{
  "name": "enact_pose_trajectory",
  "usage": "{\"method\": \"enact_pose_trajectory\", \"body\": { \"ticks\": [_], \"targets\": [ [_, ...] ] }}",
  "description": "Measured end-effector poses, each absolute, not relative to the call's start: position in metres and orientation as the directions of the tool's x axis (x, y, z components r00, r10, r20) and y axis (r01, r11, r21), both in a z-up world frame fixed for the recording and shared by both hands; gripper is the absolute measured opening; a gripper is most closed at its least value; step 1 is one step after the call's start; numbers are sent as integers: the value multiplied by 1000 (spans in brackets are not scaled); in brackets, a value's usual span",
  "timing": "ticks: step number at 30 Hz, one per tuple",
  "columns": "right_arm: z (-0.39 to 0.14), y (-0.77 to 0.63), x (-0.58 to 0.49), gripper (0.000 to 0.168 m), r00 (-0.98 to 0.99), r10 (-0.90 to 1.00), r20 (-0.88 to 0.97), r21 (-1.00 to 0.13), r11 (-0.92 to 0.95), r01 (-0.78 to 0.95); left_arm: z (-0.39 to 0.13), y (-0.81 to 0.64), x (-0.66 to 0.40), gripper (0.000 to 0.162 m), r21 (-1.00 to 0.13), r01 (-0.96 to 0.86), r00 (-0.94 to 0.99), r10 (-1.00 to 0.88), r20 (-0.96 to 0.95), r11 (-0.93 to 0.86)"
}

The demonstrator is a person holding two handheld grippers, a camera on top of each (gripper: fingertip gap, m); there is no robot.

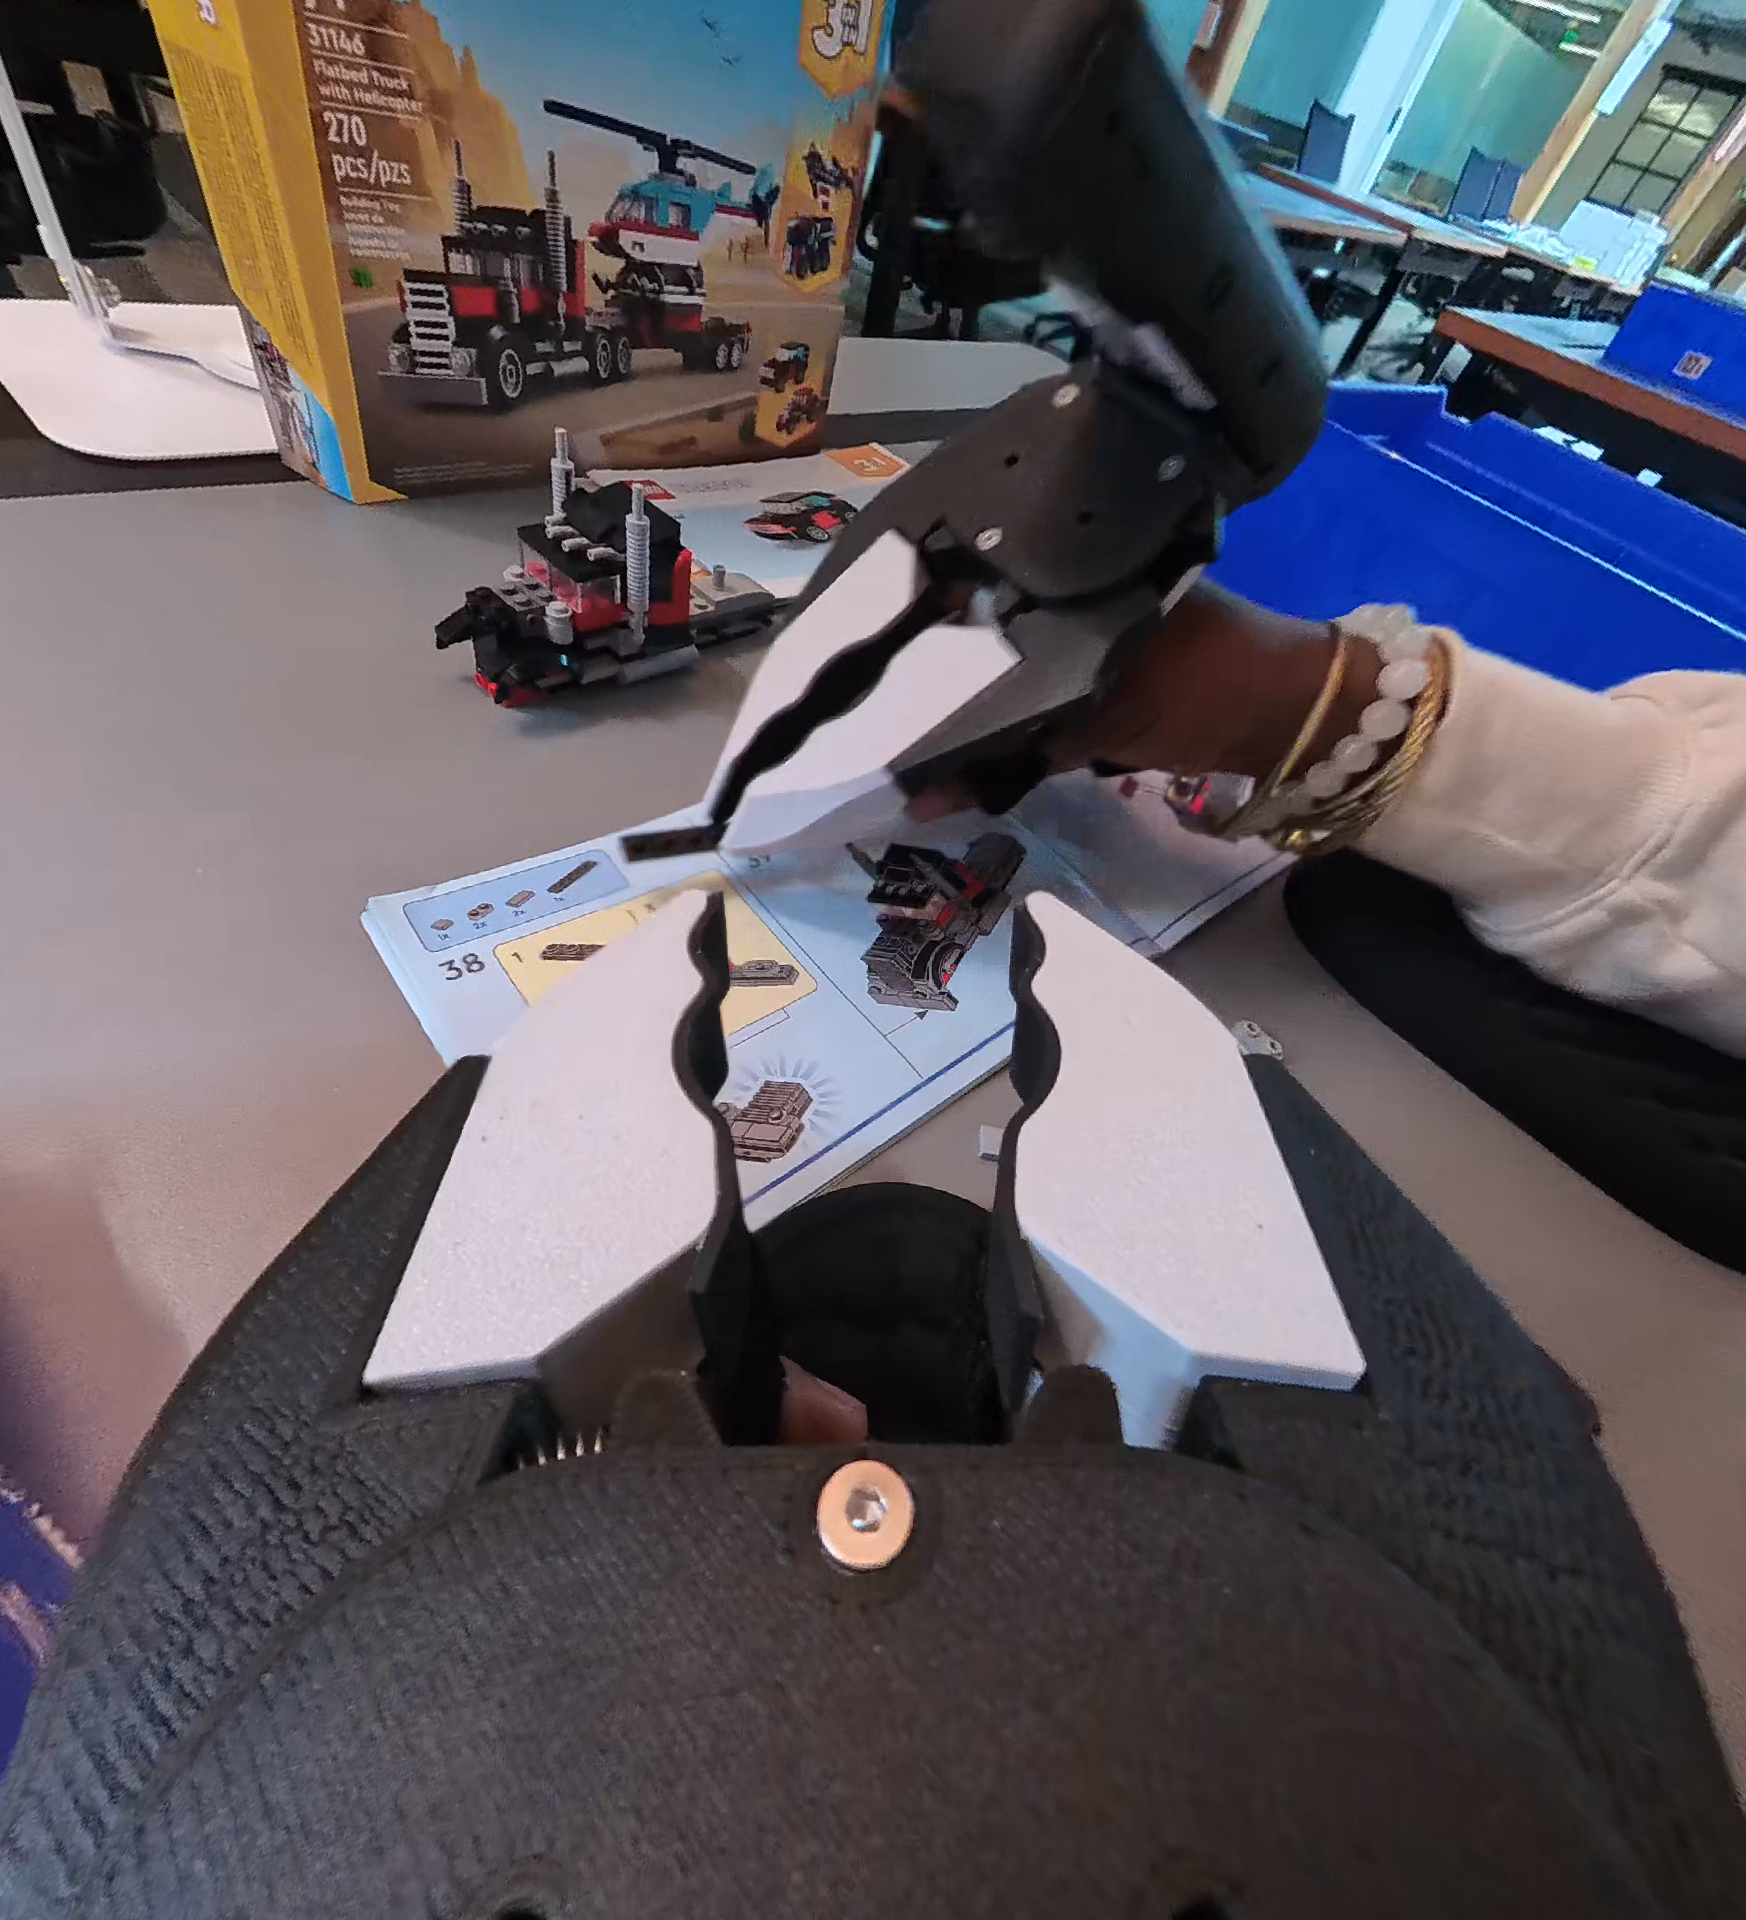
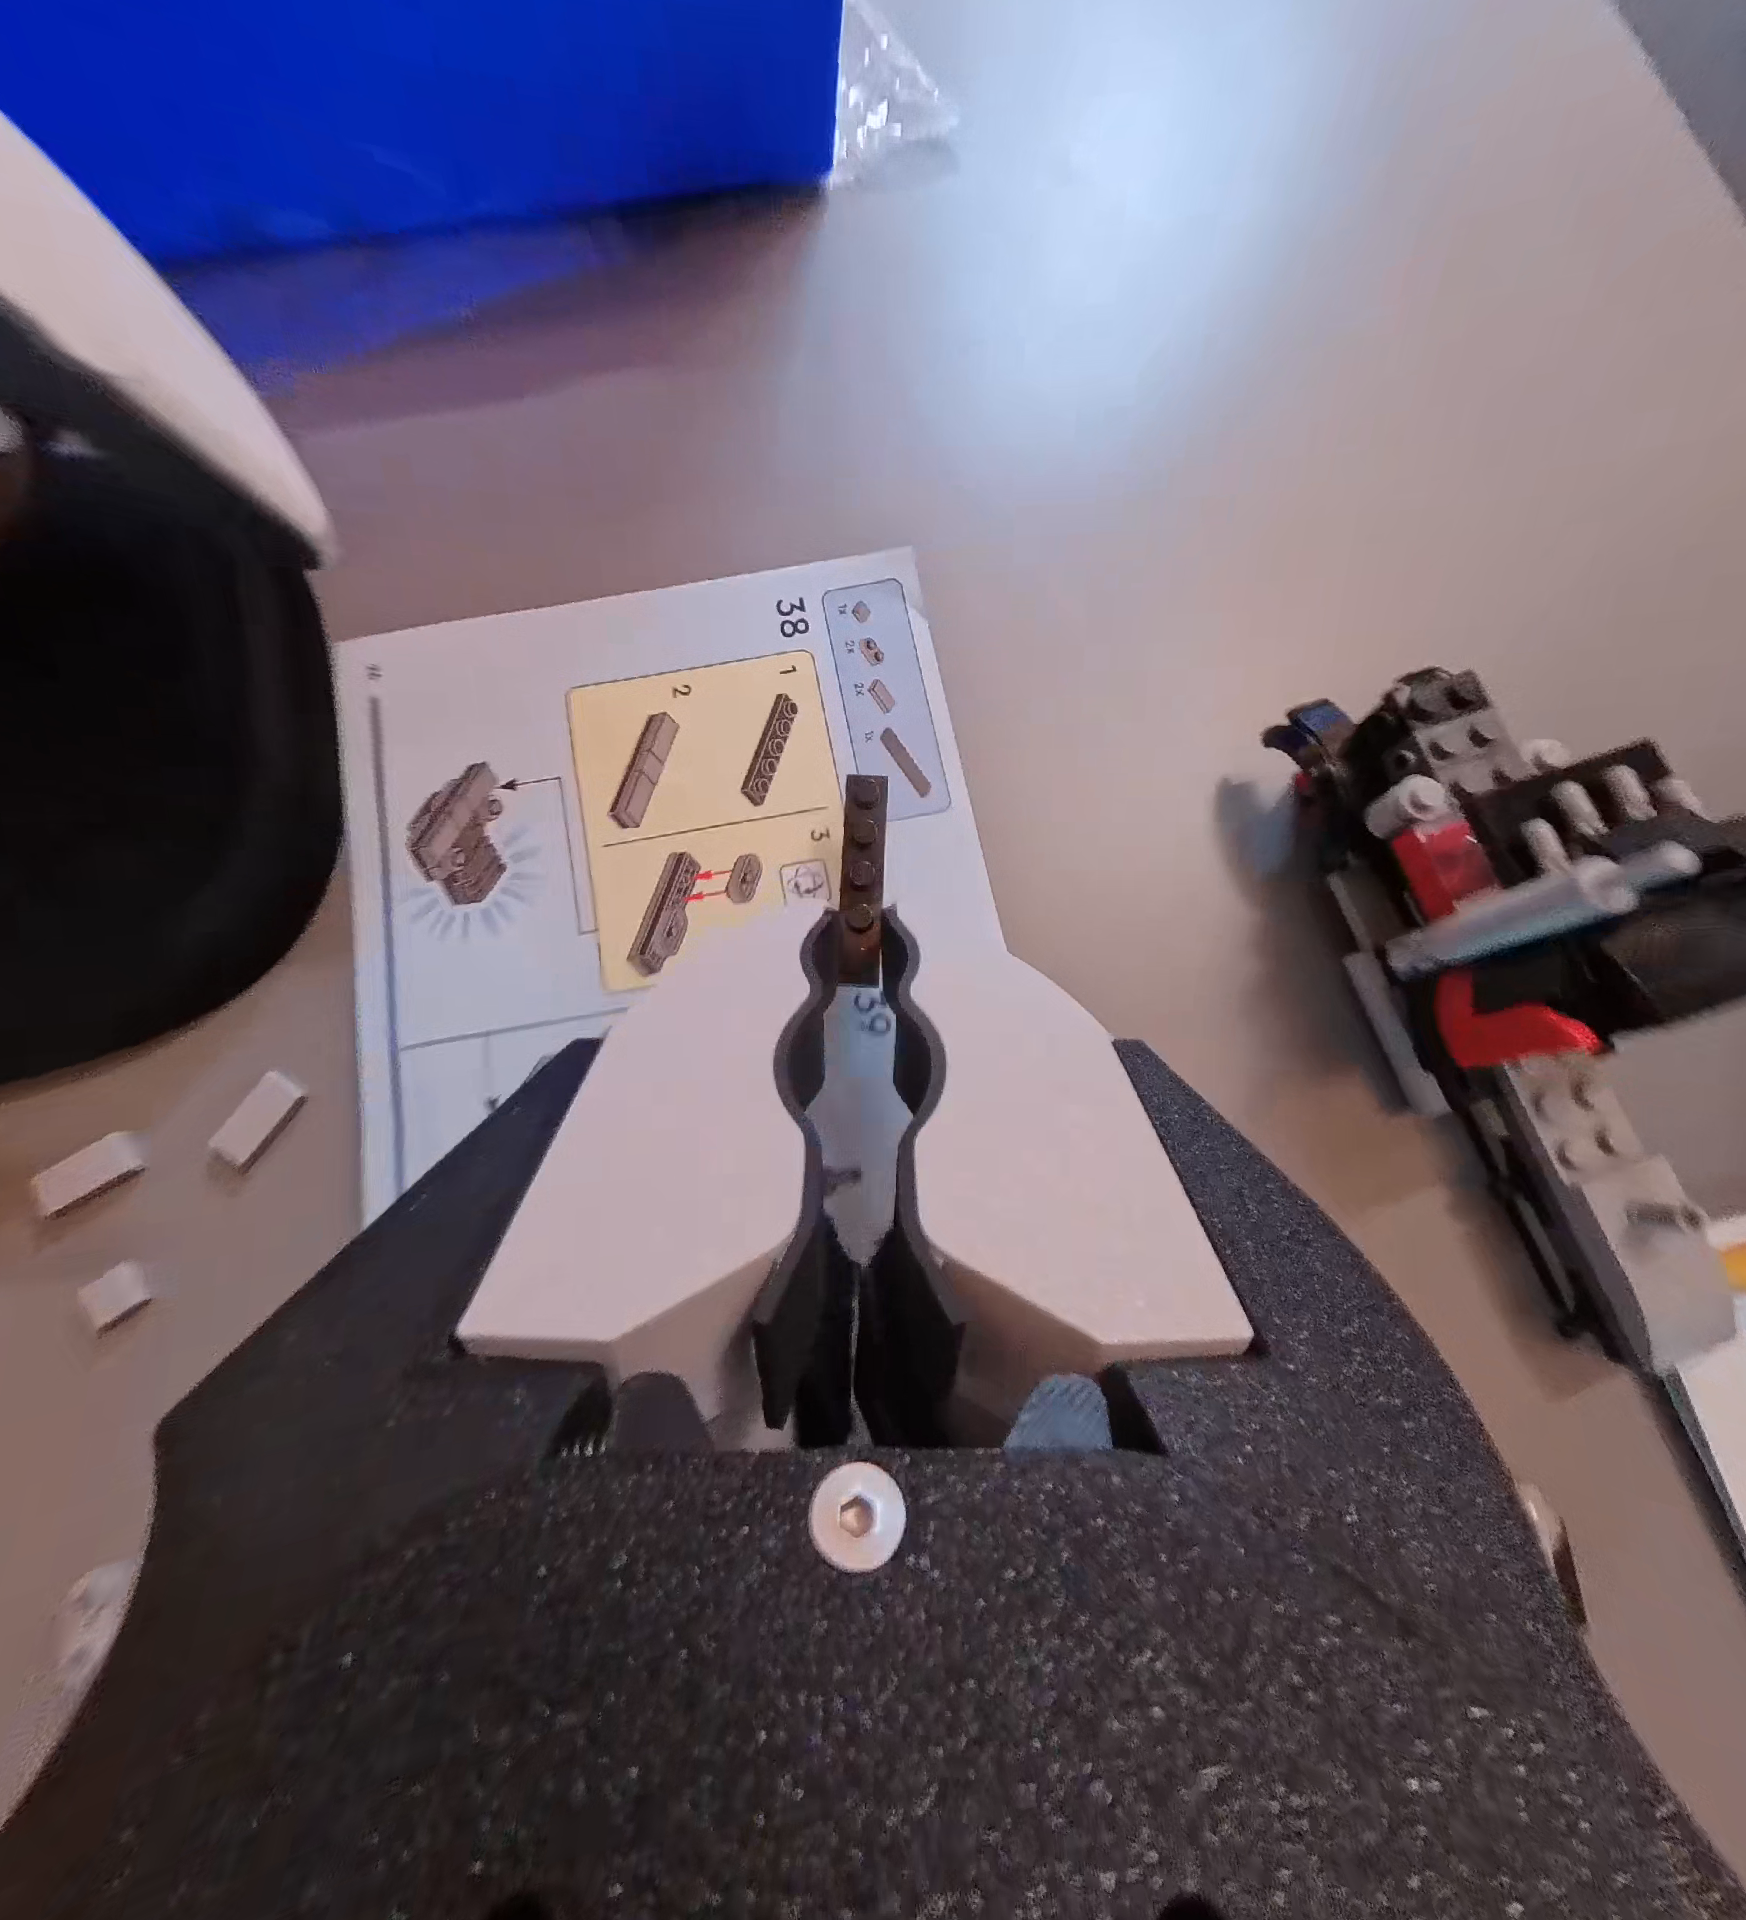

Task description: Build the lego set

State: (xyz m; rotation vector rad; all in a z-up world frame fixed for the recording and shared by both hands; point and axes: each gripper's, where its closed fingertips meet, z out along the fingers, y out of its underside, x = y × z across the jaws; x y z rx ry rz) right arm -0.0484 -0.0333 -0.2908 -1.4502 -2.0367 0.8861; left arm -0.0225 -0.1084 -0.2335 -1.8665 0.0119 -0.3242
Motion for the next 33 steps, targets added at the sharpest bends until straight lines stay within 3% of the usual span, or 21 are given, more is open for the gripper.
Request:
{"method": "enact_pose_trajectory", "body": {
  "ticks": [5,8,11,14,20,26,33],
  "targets": [
    [-252,-44,-3,7,-337,902,-269,-790,-7,613,-222,-112,-27,53,-962,145,973,-145,182,-233],
    [-240,-53,23,8,-375,828,-417,-777,-110,620,-208,-116,-16,43,-988,58,970,-225,89,-140],
    [-246,-41,33,8,-361,858,-366,-800,-92,593,-197,-120,2,37,-997,-48,937,-349,-22,-67],
    [-246,-42,35,8,-383,855,-350,-840,-105,533,-200,-120,-7,43,-985,-132,939,-331,-88,-113],
    [-265,-50,40,8,-444,872,-209,-845,67,531,-166,-116,-35,50,-1000,-4,970,-242,-5,5],
    [-284,-53,44,8,-495,864,-94,-797,233,558,-163,-96,-16,64,-991,121,889,-439,133,-54],
    [-289,-52,43,8,-504,862,-58,-774,279,568,-204,-98,0,76,-987,69,838,-528,135,-144]
  ]
}}
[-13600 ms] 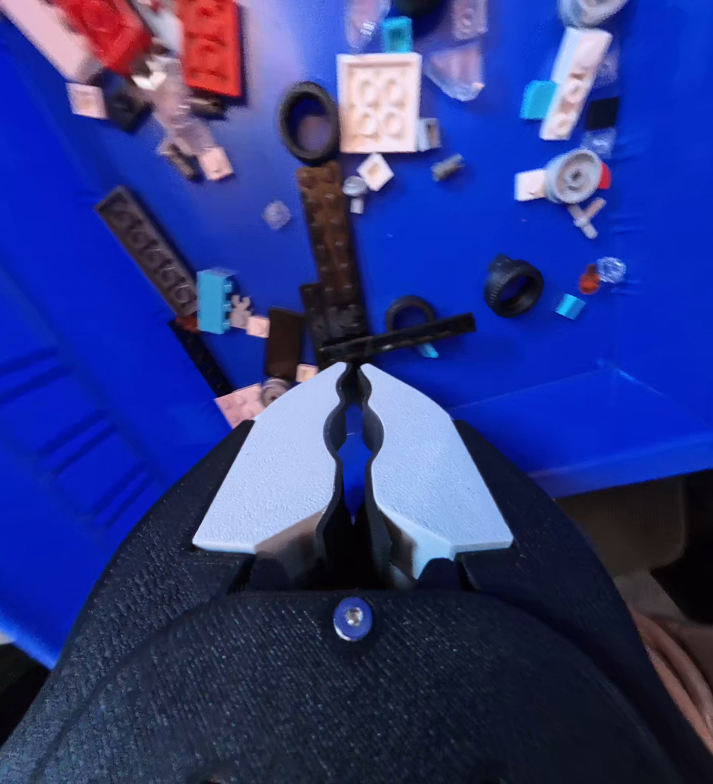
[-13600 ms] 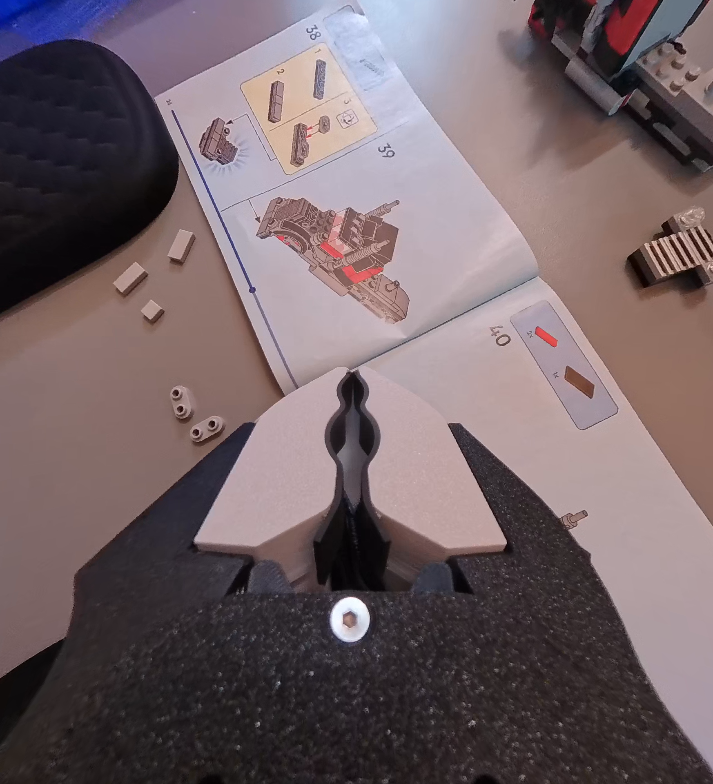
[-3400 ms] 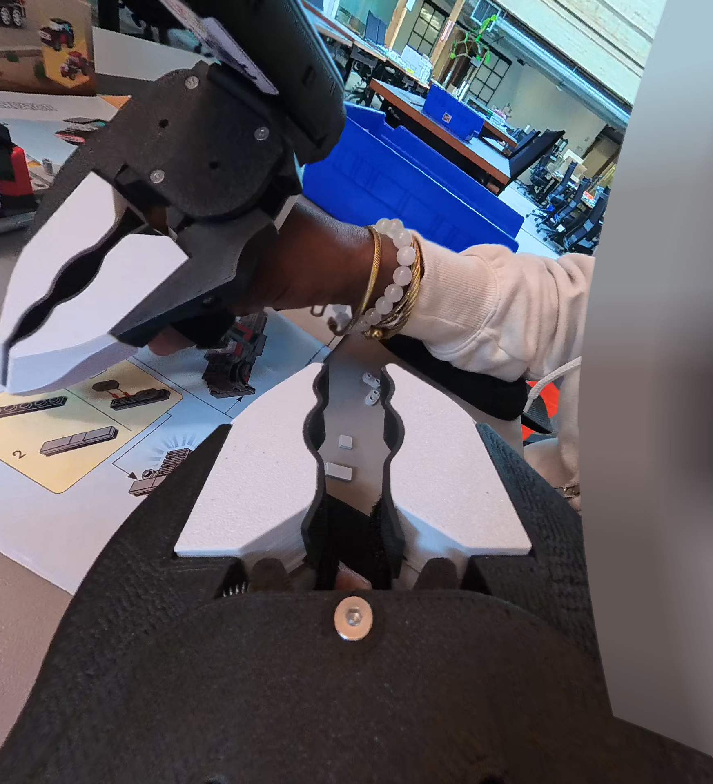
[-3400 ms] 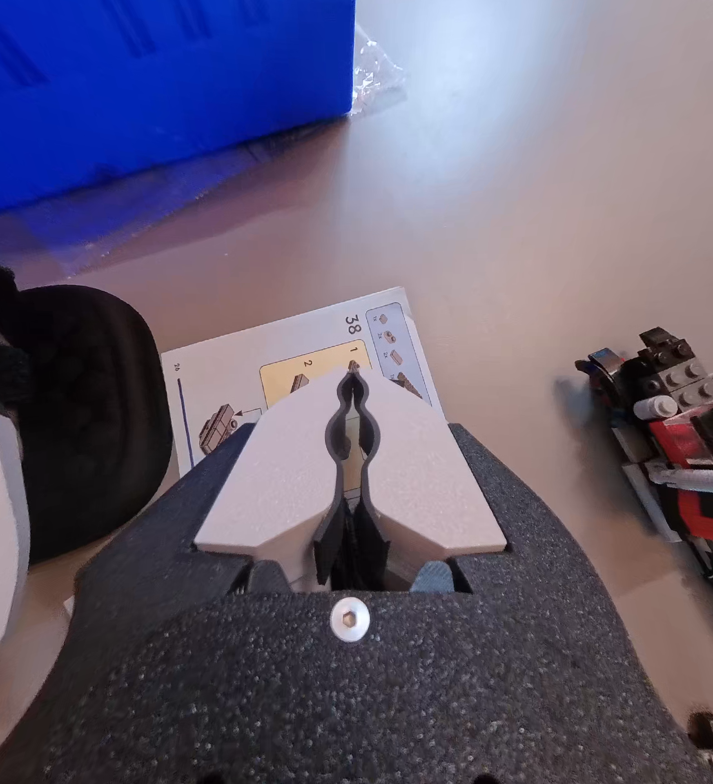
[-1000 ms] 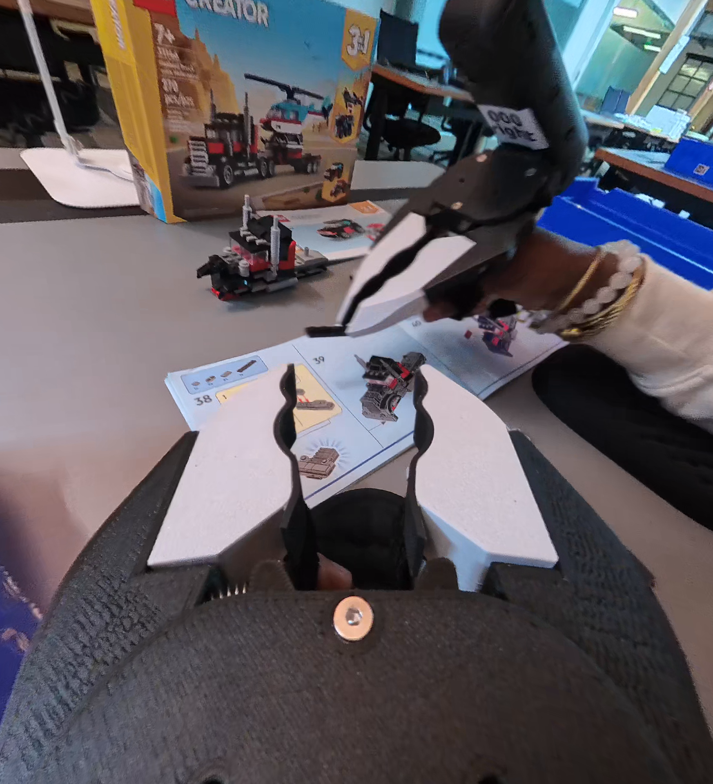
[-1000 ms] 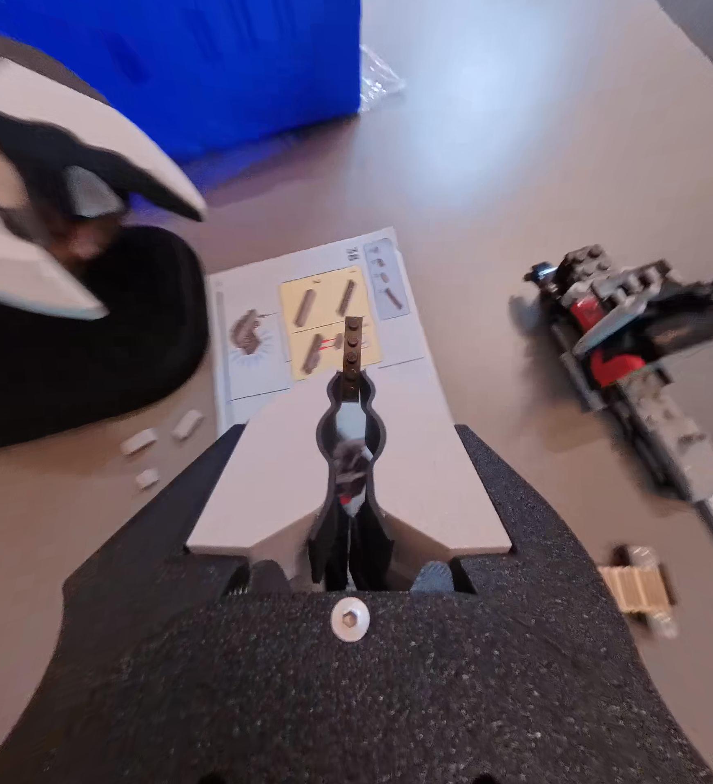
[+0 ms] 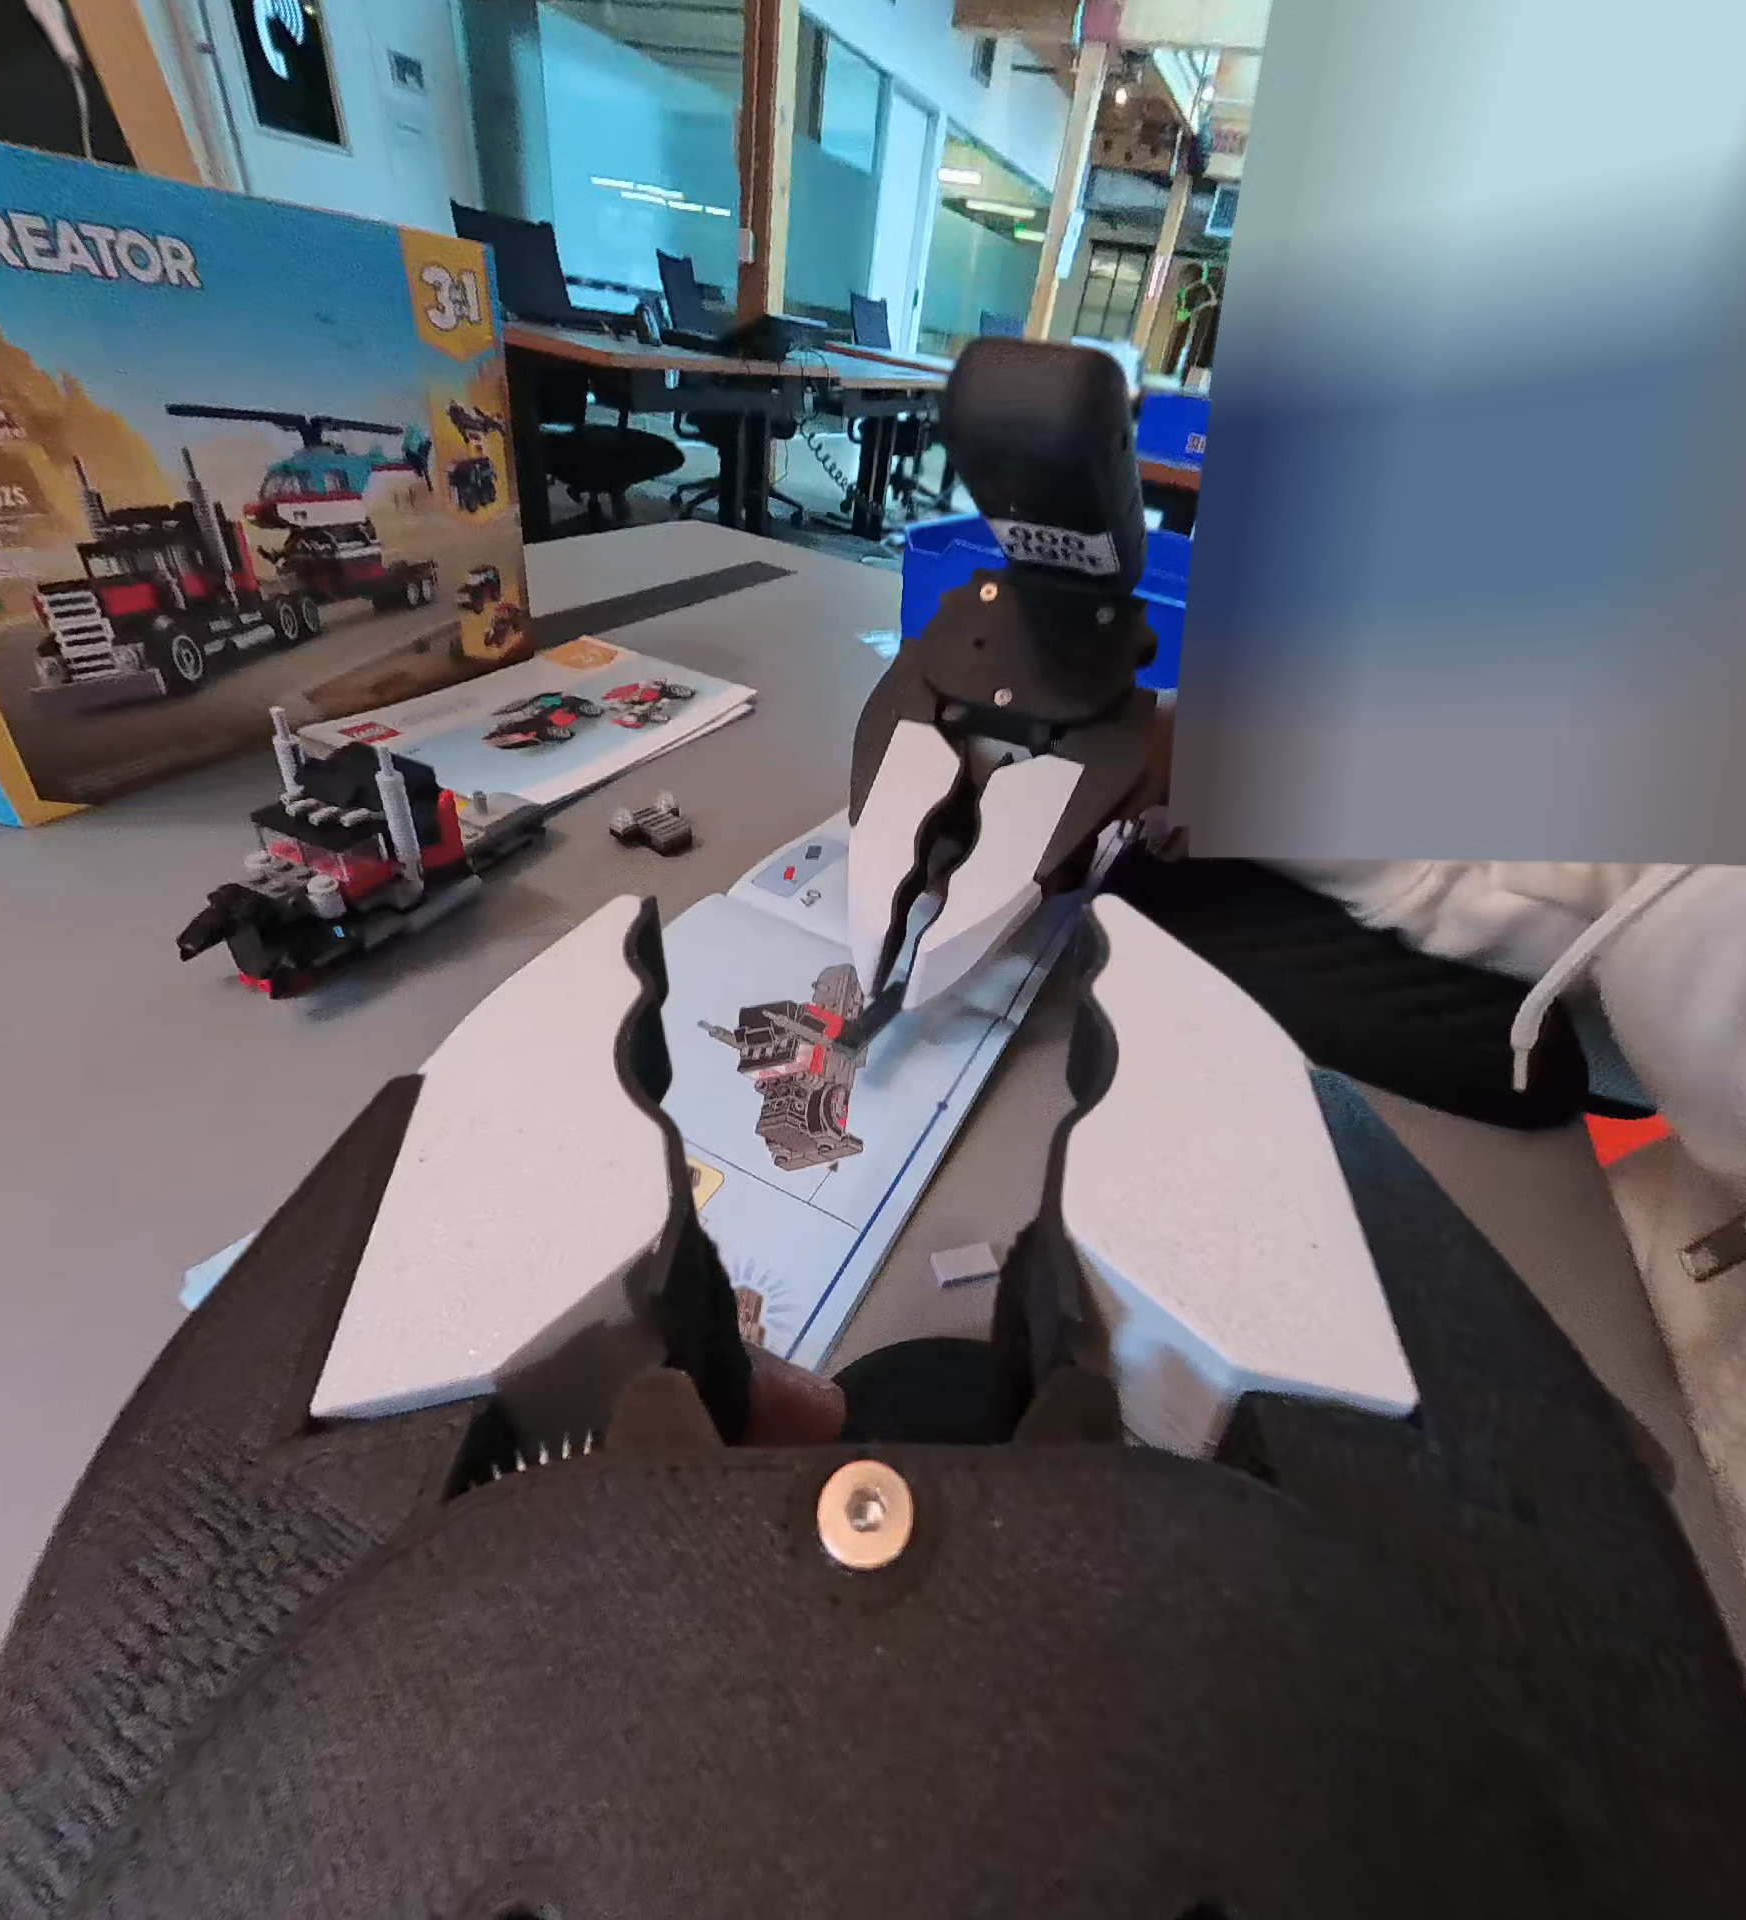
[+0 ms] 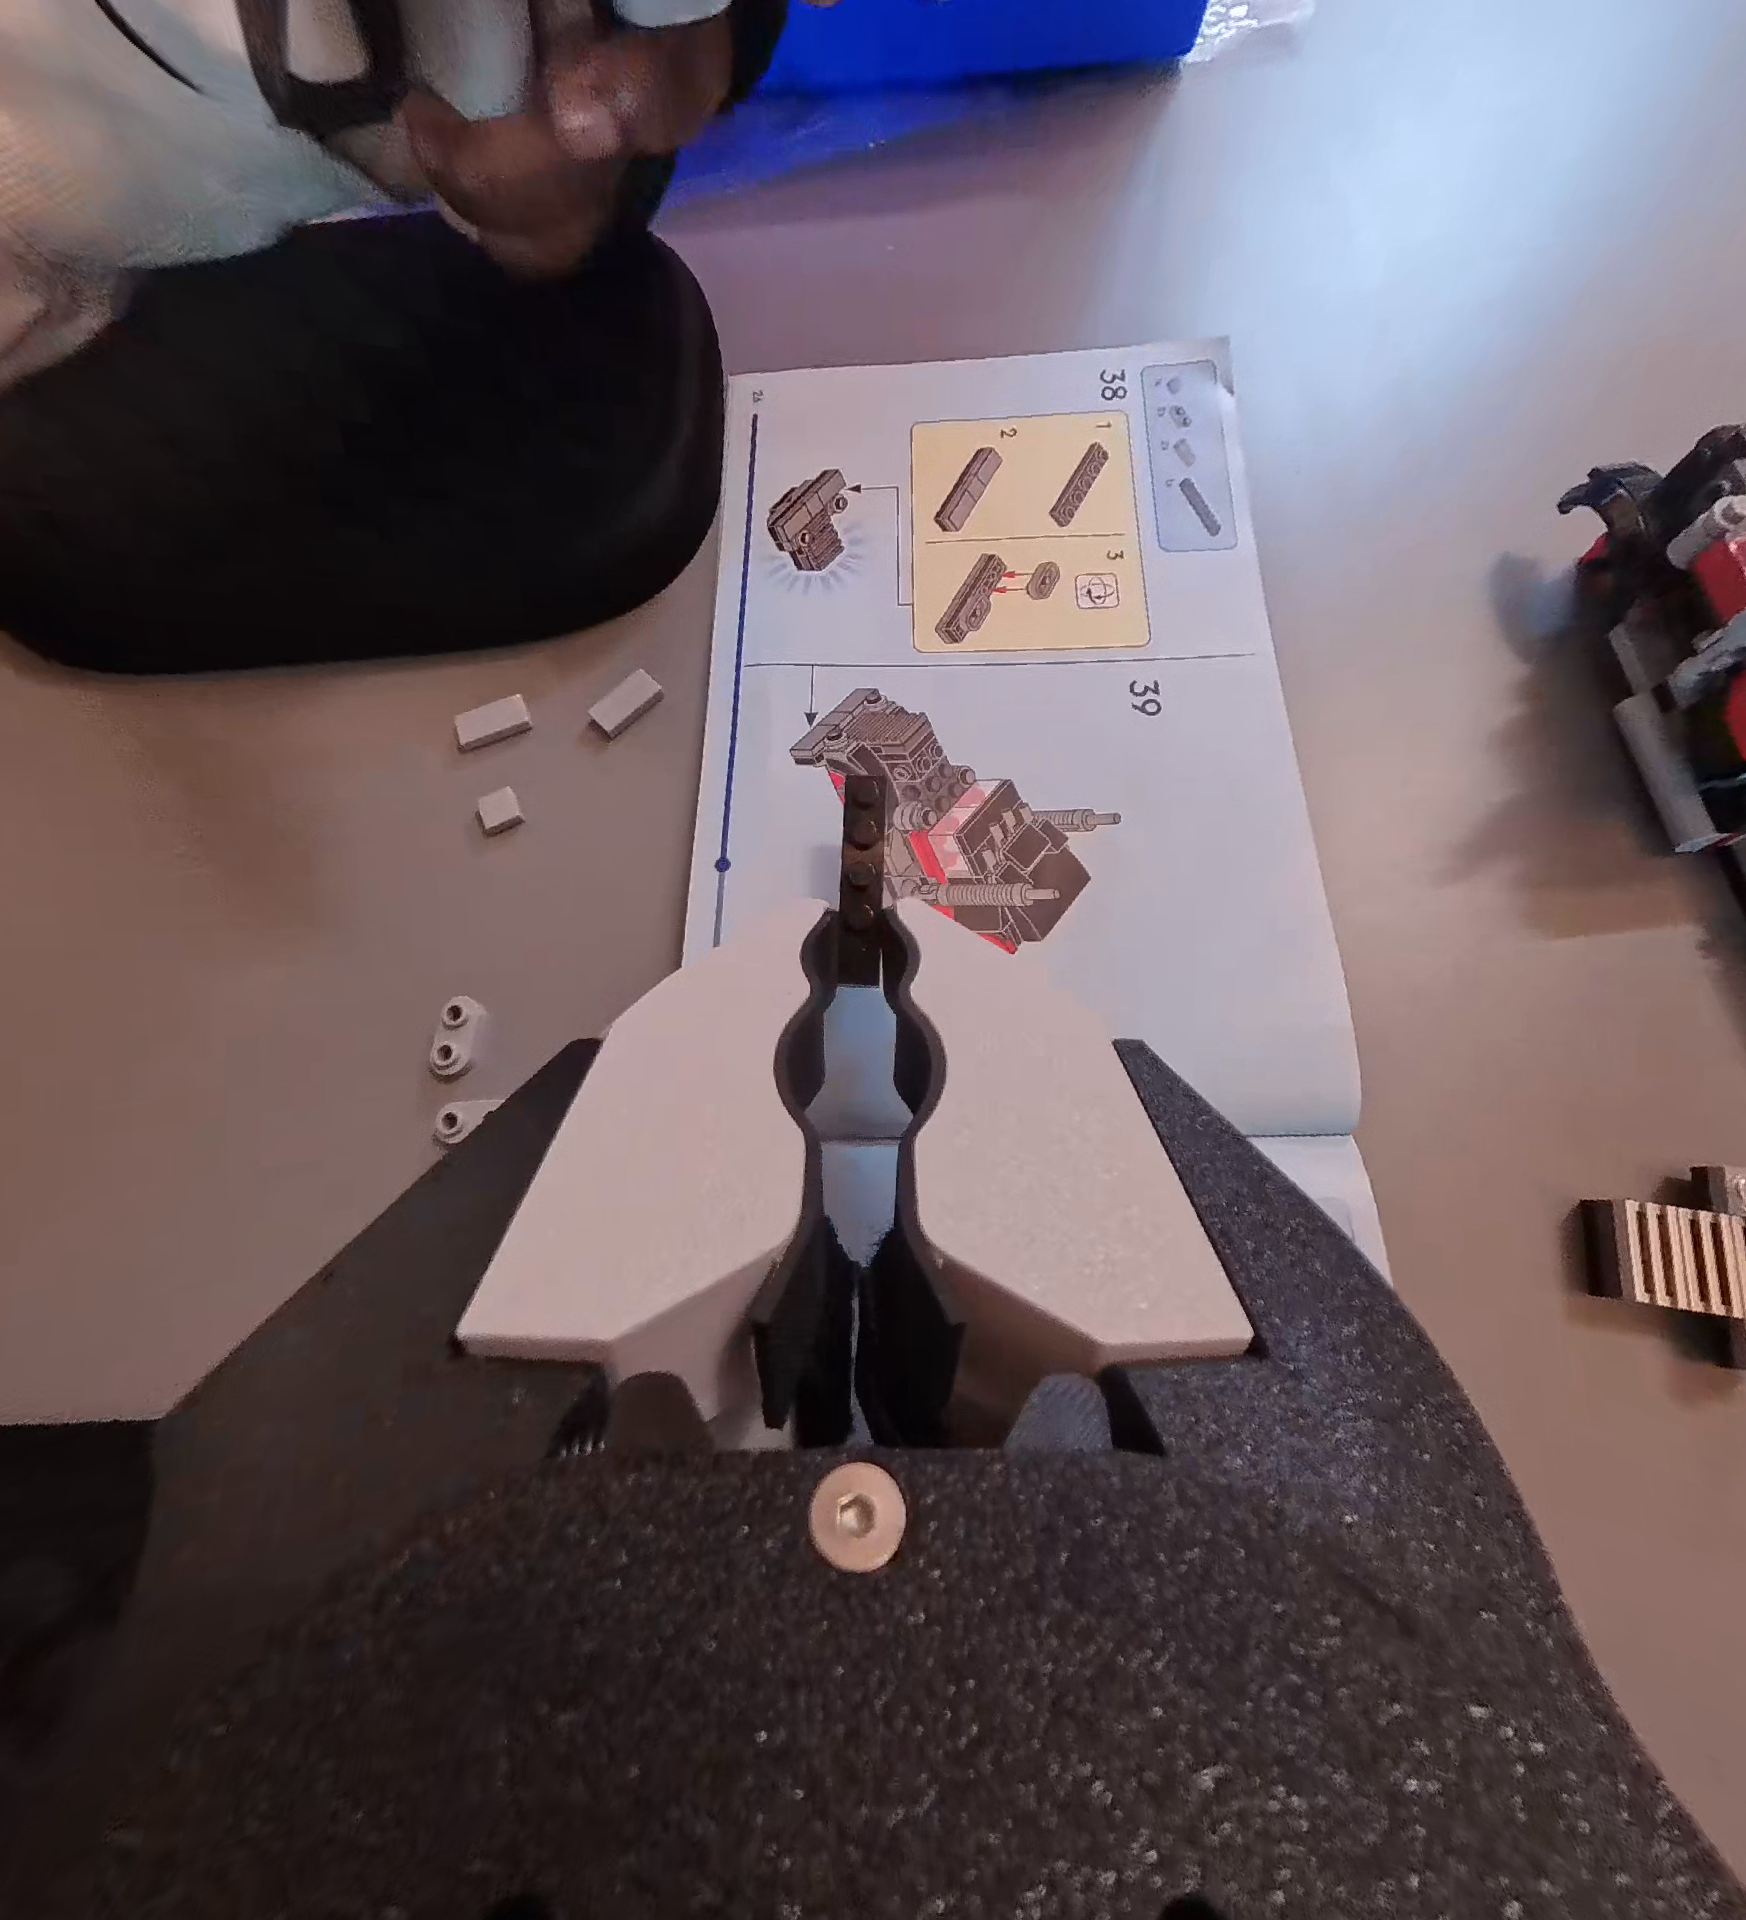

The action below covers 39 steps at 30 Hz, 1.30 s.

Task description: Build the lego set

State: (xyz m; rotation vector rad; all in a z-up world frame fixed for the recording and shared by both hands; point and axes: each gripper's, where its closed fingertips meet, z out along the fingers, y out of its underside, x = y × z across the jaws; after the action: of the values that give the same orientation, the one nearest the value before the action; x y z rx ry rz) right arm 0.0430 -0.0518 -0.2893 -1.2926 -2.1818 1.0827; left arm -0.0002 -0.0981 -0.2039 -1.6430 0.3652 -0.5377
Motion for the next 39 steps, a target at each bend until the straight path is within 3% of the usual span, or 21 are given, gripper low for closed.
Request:
{"method": "enact_pose_trajectory", "body": {
  "ticks": [5,8,11,19,23,28,33,39],
  "targets": [
    [-290,-31,63,8,-464,886,24,-698,347,626,-194,-99,-13,79,-982,162,845,-500,187,-95],
    [-292,-12,91,8,-414,908,63,-649,353,674,-199,-98,-8,79,-985,124,848,-502,167,-119],
    [-289,-12,107,8,-420,907,26,-692,319,647,-206,-96,-1,79,-985,72,840,-522,145,-158],
    [-301,-8,110,8,-458,888,34,-681,356,640,-211,-97,4,79,-982,44,836,-531,137,-184],
    [-280,-30,91,8,-509,858,69,-722,396,568,-211,-98,8,77,-984,13,830,-547,110,-178],
    [-236,-66,61,8,-598,796,100,-791,428,437,-210,-101,27,50,-975,-31,770,-628,116,-218],
    [-208,-90,51,8,-671,736,92,-836,423,350,-216,-99,48,36,-969,-175,760,-650,-19,-176],
    [-203,-104,47,8,-718,691,82,-841,435,323,-209,-102,52,20,-984,-134,764,-645,-25,-120]
  ]
}}
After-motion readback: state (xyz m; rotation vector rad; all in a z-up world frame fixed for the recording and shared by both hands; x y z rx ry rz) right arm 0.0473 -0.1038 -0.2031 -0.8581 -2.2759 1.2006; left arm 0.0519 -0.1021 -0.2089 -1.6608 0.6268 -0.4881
